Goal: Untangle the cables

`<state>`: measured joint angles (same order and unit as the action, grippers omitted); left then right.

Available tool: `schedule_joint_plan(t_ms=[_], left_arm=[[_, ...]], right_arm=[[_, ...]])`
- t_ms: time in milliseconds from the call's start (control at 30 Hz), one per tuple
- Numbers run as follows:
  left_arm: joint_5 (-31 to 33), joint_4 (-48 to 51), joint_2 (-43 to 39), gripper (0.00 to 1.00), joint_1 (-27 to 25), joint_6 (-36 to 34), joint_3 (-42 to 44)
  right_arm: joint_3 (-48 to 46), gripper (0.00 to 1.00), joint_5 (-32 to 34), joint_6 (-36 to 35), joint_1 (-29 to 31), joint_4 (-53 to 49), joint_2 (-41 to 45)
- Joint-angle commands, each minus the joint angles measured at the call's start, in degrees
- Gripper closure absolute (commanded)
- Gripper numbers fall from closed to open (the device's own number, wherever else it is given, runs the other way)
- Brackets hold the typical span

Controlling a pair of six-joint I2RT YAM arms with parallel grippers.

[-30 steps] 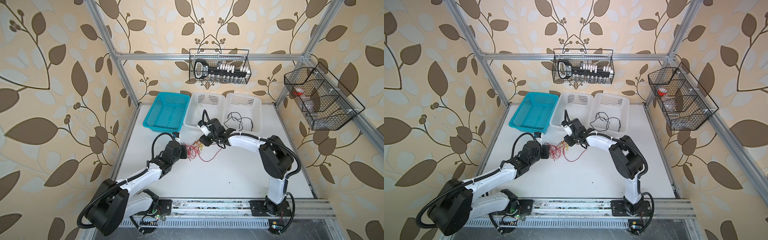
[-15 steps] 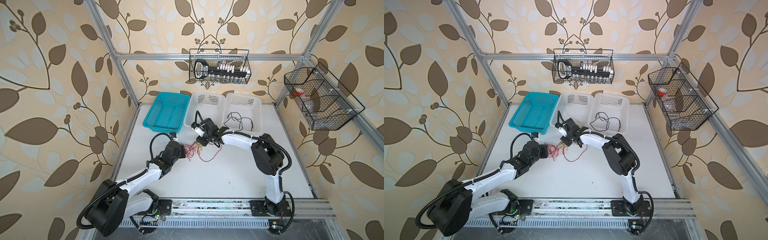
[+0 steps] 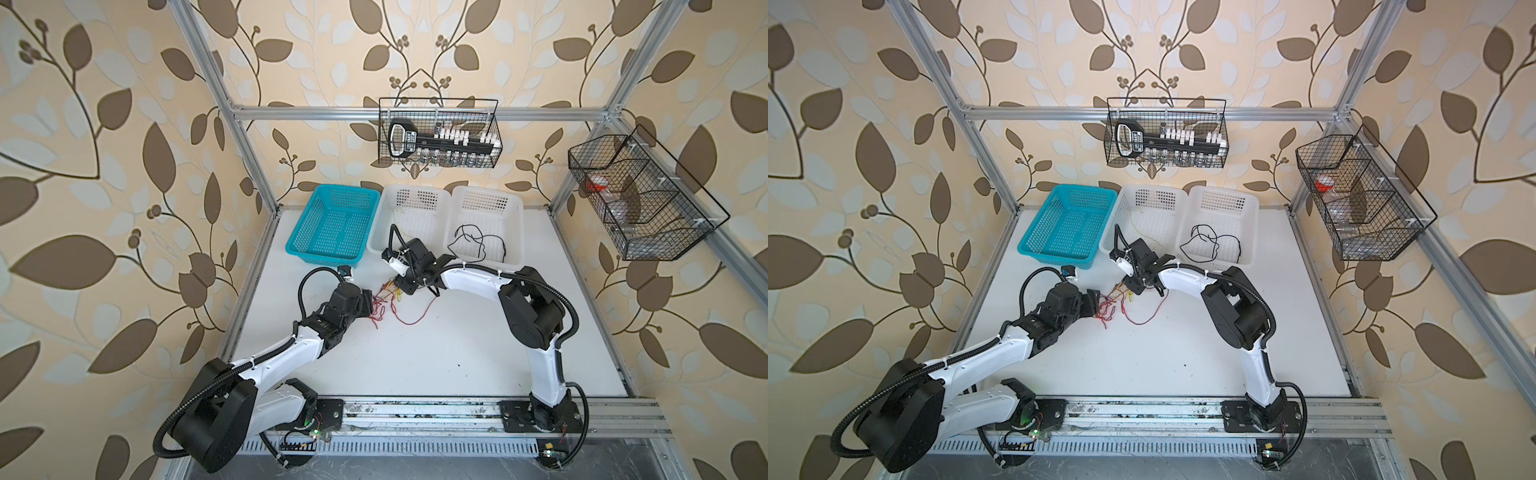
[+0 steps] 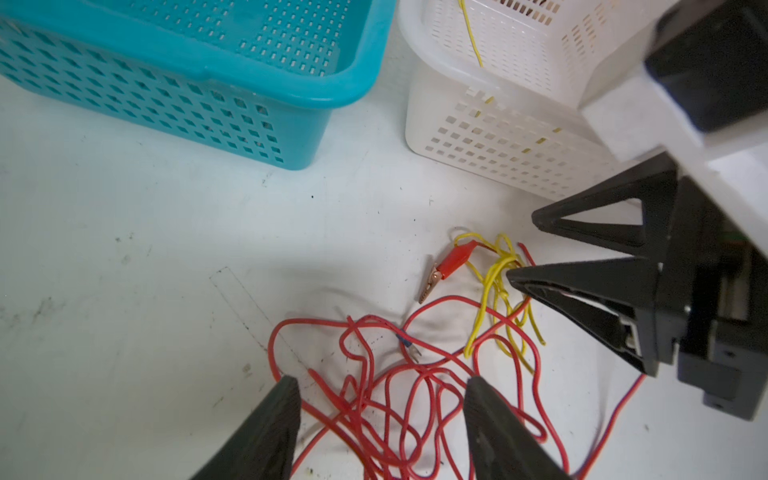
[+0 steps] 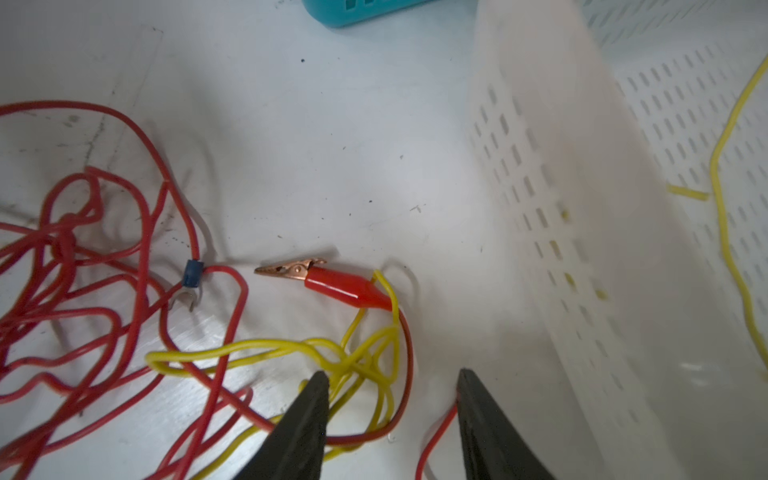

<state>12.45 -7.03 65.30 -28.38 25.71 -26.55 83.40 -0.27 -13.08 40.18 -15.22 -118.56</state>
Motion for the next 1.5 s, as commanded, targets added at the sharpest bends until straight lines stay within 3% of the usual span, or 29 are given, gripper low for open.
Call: schedule_joint_plan(t_ms=[0,233,367,600,933,1333,1467], left_arm=[[-0.21,-1.32,0.17,0.28,0.72,-1.71,-4.41],[-2.31,1.97,5.74,0.26,0.7,-4.56,-12.52],[-3.13,6.05,10.7,0.15,0.7,-4.72,-17.52],[-8.23,11.47,23.2,0.24,0.71,-6.2,-26.24],[-11.82,14.95,34.08,0.44,0.34,-6.86,-33.62],[-10.96,15.63,36.17,0.98,-0.53,-6.95,-34.63],[-11.28,14.91,35.38,1.0,-0.61,-7.04,-34.13]], right_arm=[[-3.07,0.5,-1.57,3.09,0.14,2.04,3.78],[-11.89,0.49,-8.78,10.94,-2.3,9.44,12.9],[-17.1,0.5,-11.08,14.37,-3.81,12.09,18.46],[-22.04,0.5,-10.11,16.51,-4.02,12.75,26.22],[-26.92,0.5,-9.87,18.18,-4.35,14.19,32.77],[-28.47,0.5,-10.28,19.85,-4.57,15.5,31.83],[-28.12,0.5,-9.25,21.21,-4.58,15.43,30.81]])
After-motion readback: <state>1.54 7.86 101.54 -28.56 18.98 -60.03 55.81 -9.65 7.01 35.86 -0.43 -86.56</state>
